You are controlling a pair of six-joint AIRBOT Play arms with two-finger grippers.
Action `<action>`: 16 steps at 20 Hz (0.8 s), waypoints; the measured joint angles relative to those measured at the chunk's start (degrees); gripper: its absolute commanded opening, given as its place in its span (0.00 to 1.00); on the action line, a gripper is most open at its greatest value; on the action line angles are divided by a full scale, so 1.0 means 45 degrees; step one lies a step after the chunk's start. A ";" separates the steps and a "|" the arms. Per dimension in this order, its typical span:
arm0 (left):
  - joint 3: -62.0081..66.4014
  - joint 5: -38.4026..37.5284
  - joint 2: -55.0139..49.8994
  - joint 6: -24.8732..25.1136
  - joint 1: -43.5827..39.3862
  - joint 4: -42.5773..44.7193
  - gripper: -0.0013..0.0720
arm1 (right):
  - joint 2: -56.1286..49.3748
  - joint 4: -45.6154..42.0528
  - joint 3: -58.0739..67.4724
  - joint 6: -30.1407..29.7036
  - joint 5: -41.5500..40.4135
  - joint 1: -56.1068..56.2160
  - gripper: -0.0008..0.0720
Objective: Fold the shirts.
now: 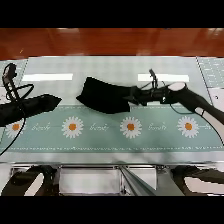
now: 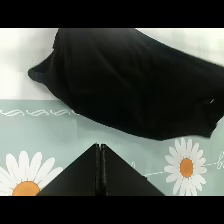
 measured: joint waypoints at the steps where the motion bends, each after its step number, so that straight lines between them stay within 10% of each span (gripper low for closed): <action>1: 0.0000 0.0053 0.0000 0.0000 0.0000 0.0000 0.06 | -0.0015 -0.0573 0.0928 0.0389 0.0311 0.0019 0.05; 16: 0.0010 -0.0418 0.0000 0.0000 0.0000 -0.0442 0.06 | 0.0670 -0.6635 1.0399 0.4260 0.6003 -0.3730 0.05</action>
